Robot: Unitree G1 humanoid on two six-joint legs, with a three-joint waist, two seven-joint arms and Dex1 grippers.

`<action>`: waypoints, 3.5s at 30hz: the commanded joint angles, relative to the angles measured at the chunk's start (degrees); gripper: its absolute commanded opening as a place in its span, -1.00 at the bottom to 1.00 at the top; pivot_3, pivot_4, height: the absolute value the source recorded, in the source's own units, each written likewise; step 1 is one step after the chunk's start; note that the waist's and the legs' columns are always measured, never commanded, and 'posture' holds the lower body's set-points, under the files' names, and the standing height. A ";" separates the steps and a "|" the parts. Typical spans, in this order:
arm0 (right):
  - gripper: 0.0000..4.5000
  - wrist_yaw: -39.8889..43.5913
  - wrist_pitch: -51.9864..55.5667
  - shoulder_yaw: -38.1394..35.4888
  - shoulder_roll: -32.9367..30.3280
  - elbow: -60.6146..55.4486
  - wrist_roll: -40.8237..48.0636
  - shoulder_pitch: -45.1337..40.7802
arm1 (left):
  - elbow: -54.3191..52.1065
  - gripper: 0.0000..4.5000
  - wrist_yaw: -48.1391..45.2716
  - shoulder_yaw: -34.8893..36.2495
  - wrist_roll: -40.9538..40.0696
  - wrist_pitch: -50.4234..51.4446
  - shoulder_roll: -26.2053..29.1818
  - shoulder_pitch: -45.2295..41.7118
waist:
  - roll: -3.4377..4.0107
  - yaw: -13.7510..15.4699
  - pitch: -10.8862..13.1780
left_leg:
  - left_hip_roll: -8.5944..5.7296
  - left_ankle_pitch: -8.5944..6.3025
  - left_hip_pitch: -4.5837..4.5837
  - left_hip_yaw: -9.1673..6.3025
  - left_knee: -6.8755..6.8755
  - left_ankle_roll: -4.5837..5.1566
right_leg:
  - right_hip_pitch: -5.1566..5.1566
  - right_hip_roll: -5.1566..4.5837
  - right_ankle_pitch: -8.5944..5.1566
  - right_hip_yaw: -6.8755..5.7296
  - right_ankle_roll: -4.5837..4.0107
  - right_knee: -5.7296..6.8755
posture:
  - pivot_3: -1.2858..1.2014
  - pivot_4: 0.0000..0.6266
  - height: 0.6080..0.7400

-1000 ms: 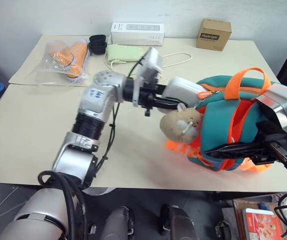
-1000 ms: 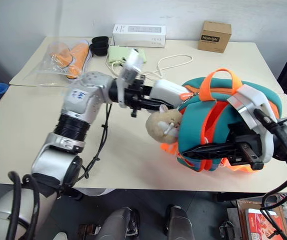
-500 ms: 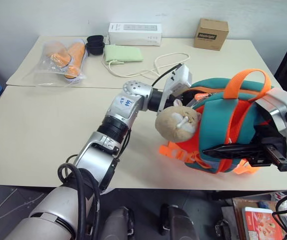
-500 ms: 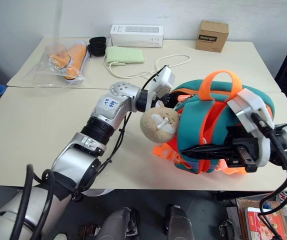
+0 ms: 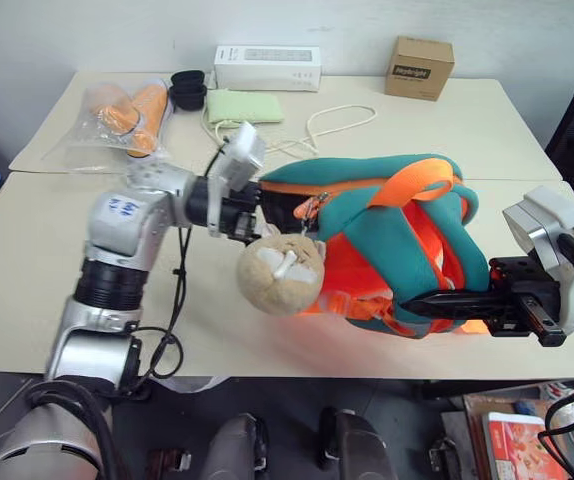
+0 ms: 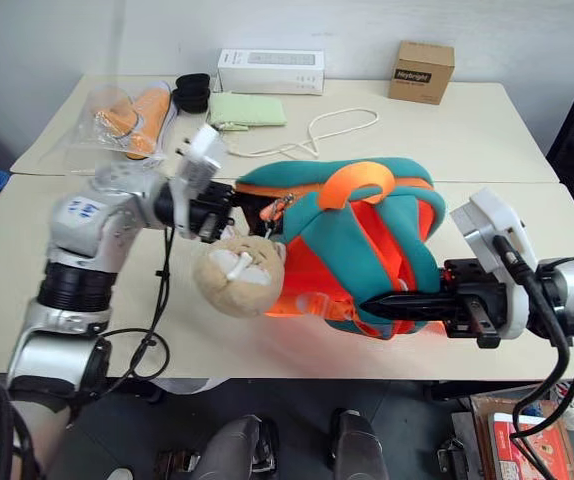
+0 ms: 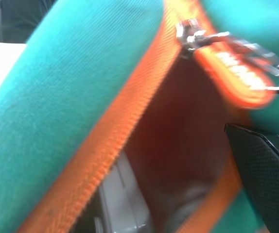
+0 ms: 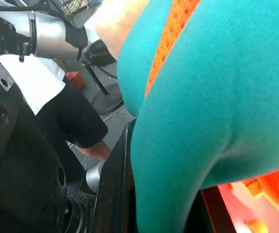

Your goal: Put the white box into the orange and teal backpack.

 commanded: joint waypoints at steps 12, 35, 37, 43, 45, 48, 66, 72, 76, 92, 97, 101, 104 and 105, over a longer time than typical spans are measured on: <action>-1.00 -11.43 -6.08 6.65 9.48 2.40 -10.56 -9.70 | 10.20 0.99 12.95 -3.01 6.08 -10.43 -12.30 -3.42 | -0.02 1.20 -0.01 | -0.14 0.05 0.00 0.04 0.02 0.11 | 0.01 -0.02 0.06 -0.02 0.10 0.02 | 0.03 -0.52 1.00; -1.00 -11.06 -6.28 10.75 13.65 6.28 -18.77 -12.32 | -11.85 -0.21 13.27 6.04 -6.80 5.78 1.12 6.52 | -0.01 0.76 -0.01 | -0.09 0.05 -0.01 0.08 -0.02 0.11 | -0.01 0.05 0.08 -0.06 0.14 0.16 | 0.03 -0.52 1.00; -1.00 -10.86 -6.30 10.85 13.80 6.34 -19.20 -12.45 | -12.79 -0.21 12.10 7.50 -8.11 7.02 4.45 6.81 | -0.01 0.70 -0.01 | -0.08 0.05 -0.01 0.09 -0.02 0.10 | -0.01 0.07 0.08 -0.06 0.13 0.15 | 0.03 -0.52 1.00; -1.00 -9.97 -6.22 10.73 13.89 6.63 -19.97 -12.73 | -15.73 -0.13 9.23 13.44 -18.06 15.61 12.63 5.87 | -0.01 0.35 -0.01 | -0.07 0.04 0.00 0.09 -0.04 0.08 | -0.01 0.09 0.07 -0.06 0.13 0.16 | 0.03 -0.52 1.00; -1.00 -9.65 -6.15 10.65 13.82 6.68 -20.07 -12.80 | -18.84 0.07 10.70 13.45 -19.47 16.76 13.11 6.05 | -0.01 0.42 -0.01 | -0.08 0.04 0.00 0.09 -0.04 0.08 | 0.00 0.07 0.07 -0.03 0.13 0.16 | 0.03 -0.52 1.00; -1.00 -9.38 -5.78 10.65 13.78 6.62 -19.84 -13.09 | -21.63 0.48 16.94 8.89 -11.59 11.29 12.19 6.99 | -0.01 0.72 -0.01 | -0.11 0.04 0.01 0.07 -0.04 0.08 | 0.05 0.05 0.08 0.03 0.13 0.14 | 0.03 -0.52 1.00; -1.00 -9.42 -5.36 10.68 13.68 6.42 -20.01 -13.61 | -24.13 0.99 17.91 6.34 -19.95 16.12 11.97 7.90 | -0.01 0.49 -0.01 | -0.10 0.04 0.07 0.14 -0.08 0.03 | 0.01 0.13 0.06 0.15 0.11 0.09 | 0.03 -0.52 1.00; -1.00 -10.11 -5.04 10.42 14.13 6.06 -19.44 -13.47 | -22.48 0.99 20.76 1.67 -15.02 12.81 8.54 8.45 | -0.01 0.48 -0.01 | -0.08 0.03 0.06 0.15 -0.08 0.02 | -0.01 0.13 0.06 0.17 0.10 0.09 | 0.03 -0.52 1.00; -1.00 -10.32 -4.94 10.31 14.15 5.82 -19.27 -13.36 | -20.91 0.60 21.02 1.54 -14.39 12.16 7.28 8.27 | -0.01 0.47 -0.01 | -0.08 0.04 0.06 0.16 -0.08 0.03 | -0.01 0.13 0.06 0.16 0.10 0.09 | 0.03 -0.52 1.00; -1.00 -8.36 -5.85 8.81 12.04 7.84 -20.57 -12.00 | -10.47 -0.94 15.42 8.52 -13.91 11.03 16.06 5.83 | -0.01 0.27 -0.01 | -0.07 0.04 0.07 0.16 -0.08 0.03 | -0.04 0.12 0.06 0.11 0.10 0.07 | 0.03 -0.52 1.00; -1.00 -7.44 -6.20 8.30 11.53 8.41 -20.96 -11.02 | -5.90 -0.94 9.31 4.54 -6.31 1.46 21.41 8.99 | -0.01 -0.31 -0.01 | -0.07 0.01 0.06 0.19 -0.14 0.01 | -0.03 0.12 0.06 -0.13 0.10 0.08 | 0.03 -0.52 1.00; -1.00 -6.86 -6.12 8.05 11.57 8.98 -20.79 -11.07 | -2.01 -0.94 8.56 0.49 1.09 -6.35 21.06 10.27 | -0.01 -0.23 -0.01 | -0.09 0.02 0.06 0.20 -0.13 0.03 | -0.05 0.06 0.06 -0.24 0.10 0.00 | 0.03 -0.52 1.00; -1.00 -6.24 -5.70 7.59 11.53 9.65 -19.99 -11.61 | 1.98 -0.94 9.02 -1.53 5.36 -10.42 19.78 9.71 | -0.01 -0.24 -0.01 | -0.09 0.02 0.06 0.20 -0.13 0.03 | -0.06 0.04 0.06 -0.20 0.09 0.01 | 0.03 -0.52 1.00; -1.00 -6.05 -5.66 7.41 11.53 9.81 -19.73 -11.77 | 2.86 -0.94 8.69 -3.08 8.10 -13.45 19.92 10.27 | -0.01 -0.27 -0.01 | -0.09 0.01 0.05 0.20 -0.13 0.03 | -0.07 0.03 0.06 -0.18 0.09 0.01 | 0.03 -0.52 1.00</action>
